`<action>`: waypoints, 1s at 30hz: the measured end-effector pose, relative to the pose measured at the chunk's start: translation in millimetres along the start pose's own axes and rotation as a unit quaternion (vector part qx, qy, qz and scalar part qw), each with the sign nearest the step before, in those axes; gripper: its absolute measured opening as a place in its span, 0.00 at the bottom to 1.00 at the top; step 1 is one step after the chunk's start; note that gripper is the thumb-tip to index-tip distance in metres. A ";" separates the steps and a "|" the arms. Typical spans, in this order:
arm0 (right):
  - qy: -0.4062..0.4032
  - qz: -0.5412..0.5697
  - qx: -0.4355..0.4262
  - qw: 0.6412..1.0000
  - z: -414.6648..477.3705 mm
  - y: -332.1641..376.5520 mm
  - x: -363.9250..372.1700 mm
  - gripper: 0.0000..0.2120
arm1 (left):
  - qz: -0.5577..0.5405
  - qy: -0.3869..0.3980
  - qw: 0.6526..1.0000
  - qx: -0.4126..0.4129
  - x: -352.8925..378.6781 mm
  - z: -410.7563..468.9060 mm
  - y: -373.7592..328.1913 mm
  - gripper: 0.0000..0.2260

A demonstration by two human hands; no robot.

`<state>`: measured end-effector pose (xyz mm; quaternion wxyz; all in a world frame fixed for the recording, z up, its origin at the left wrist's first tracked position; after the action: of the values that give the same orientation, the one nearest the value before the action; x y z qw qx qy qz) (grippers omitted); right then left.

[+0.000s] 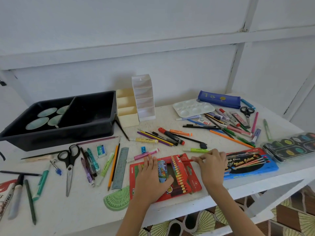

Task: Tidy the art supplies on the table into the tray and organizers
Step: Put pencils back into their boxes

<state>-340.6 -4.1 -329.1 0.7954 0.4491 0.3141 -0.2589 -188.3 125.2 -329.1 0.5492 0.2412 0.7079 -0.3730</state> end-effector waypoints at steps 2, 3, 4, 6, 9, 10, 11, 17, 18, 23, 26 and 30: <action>0.010 -0.090 -0.031 0.995 1.9 3.4 10.1 0.11 | 0.008 -0.012 1.000 0.005 2.6 -1.9 0.5 0.46; 0.022 -0.108 -0.029 0.994 2.9 6.8 13.1 0.12 | 0.013 -0.019 1.000 0.009 4.3 -2.8 1.0 0.47; 0.034 -0.120 -0.022 0.992 4.6 9.6 16.0 0.13 | 0.017 -0.024 0.999 0.013 6.2 -3.4 1.5 0.47; 0.051 -0.138 -0.012 0.989 8.6 13.7 21.4 0.15 | 0.022 -0.029 0.999 0.015 8.9 -4.9 2.6 0.47; 0.080 -0.164 -0.031 0.983 10.0 17.9 28.8 0.16 | 0.024 -0.035 0.999 0.015 11.5 -5.4 4.1 0.46; 0.078 -0.169 -0.046 0.982 8.3 17.4 30.5 0.16 | 0.022 -0.036 0.999 0.015 12.1 -4.9 4.3 0.46; 0.062 -0.171 -0.064 0.981 5.3 16.9 30.1 0.15 | 0.022 -0.036 0.999 0.014 12.4 -4.8 4.0 0.46; 0.009 -0.133 -0.162 0.978 -17.1 16.4 24.2 0.20 | 0.023 -0.033 0.999 0.013 13.0 -3.4 3.4 0.47; 0.025 -0.118 -0.179 0.976 -17.6 15.9 25.1 0.20 | 0.018 -0.031 0.999 0.013 12.8 -2.4 3.2 0.47; 0.097 -0.019 -0.204 0.974 -16.4 10.9 27.9 0.26 | 0.016 -0.033 0.999 0.010 11.5 -2.6 3.6 0.47; 0.091 -0.025 -0.188 0.978 -16.2 15.2 24.7 0.29 | 0.019 -0.035 0.999 0.013 12.6 -3.5 4.5 0.46; 0.140 -0.029 -0.200 0.969 -14.0 16.6 24.7 0.36 | 0.016 -0.040 0.999 0.016 13.4 -3.4 3.4 0.46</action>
<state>-316.3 12.6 -343.6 0.8093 0.3030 0.4809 -0.1482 -191.5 129.0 -342.4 0.5790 0.2459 0.6752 -0.3852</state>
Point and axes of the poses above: each hand's wrist, its own z-axis towards the middle knuckle, its own x-axis out of the palm, y = z × x, the point moved 2 cm from there along z, towards the middle knuckle, and after that the axes turned 11 degrees about -x, right-handed, at the moved point
